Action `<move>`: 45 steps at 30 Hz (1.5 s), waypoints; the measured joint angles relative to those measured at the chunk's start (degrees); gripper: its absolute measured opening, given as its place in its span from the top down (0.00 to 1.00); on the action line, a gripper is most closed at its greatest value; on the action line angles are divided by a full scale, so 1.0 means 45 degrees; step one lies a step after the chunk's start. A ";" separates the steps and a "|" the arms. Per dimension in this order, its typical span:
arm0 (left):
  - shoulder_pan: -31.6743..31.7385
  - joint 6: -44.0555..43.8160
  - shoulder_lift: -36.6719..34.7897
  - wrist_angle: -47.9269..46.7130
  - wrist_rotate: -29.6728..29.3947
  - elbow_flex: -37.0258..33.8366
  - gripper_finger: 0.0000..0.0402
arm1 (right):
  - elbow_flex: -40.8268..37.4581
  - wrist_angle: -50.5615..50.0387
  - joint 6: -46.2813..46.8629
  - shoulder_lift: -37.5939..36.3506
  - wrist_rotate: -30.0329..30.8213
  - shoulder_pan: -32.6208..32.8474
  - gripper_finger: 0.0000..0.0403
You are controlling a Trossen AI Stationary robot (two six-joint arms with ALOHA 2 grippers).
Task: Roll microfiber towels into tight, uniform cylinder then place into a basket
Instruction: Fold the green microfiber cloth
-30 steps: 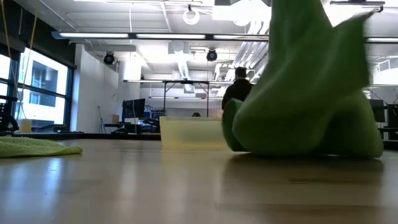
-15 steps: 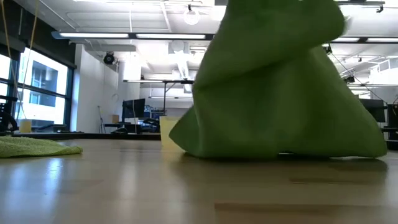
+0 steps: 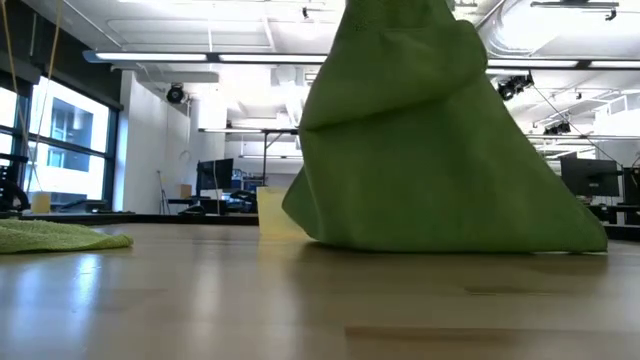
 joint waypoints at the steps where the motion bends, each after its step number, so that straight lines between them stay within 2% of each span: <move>1: -0.0032 0.0876 -0.0005 0.0194 -0.0455 0.0006 0.62 | 0.0000 0.0005 0.0279 0.0000 -0.0131 -0.0068 1.00; 4: 0.0219 0.2447 0.0236 0.0617 -0.0538 0.0023 0.62 | 0.0000 0.0031 0.0980 0.0000 -0.0620 -0.0267 1.00; 7: 0.0748 0.2744 0.0573 0.0684 0.0194 0.0001 0.62 | 0.0000 0.0172 0.1393 -0.0005 -0.1224 -0.0458 1.00; 12: 0.1452 0.2821 0.0955 0.1393 0.0319 0.0001 0.62 | 0.0000 0.0196 0.1412 -0.0004 -0.2009 -0.0650 1.00; 21: 0.1902 0.5332 0.0947 0.3412 0.0661 0.0001 0.62 | 0.0024 0.0211 0.1335 -0.0053 -0.2872 -0.1039 1.00; 24: 0.2173 0.4874 0.0947 0.3009 0.0925 0.0001 0.62 | 0.0017 0.0108 0.1306 -0.0024 -0.2947 -0.1112 1.00; 29: 0.2422 0.2281 0.0942 0.0642 0.0957 0.0001 0.62 | -0.0010 -0.0094 0.1310 0.0000 -0.3078 -0.1124 1.00; 34: 0.1762 0.0154 0.0942 -0.2266 0.3075 0.0001 0.62 | -0.0010 -0.0505 0.1300 0.0000 -0.3156 -0.1184 1.00; 36: 0.1388 0.0027 0.0942 -0.2358 0.3189 0.0001 0.62 | -0.0010 -0.0576 0.1152 0.0000 -0.3151 -0.1283 1.00; 38: 0.1007 0.0487 0.0942 -0.1989 0.2481 0.0075 0.62 | -0.0010 -0.0580 0.1077 0.0000 -0.3120 -0.1382 1.00; 42: 0.0366 0.2472 0.0916 -0.0363 -0.0413 0.0463 0.62 | -0.0010 -0.1135 0.1804 0.0000 -0.2883 -0.1545 1.00; 45: 0.0139 0.3634 0.0908 0.0607 -0.2187 0.0467 0.62 | -0.0010 -0.2961 0.3249 0.0000 -0.1002 -0.1542 1.00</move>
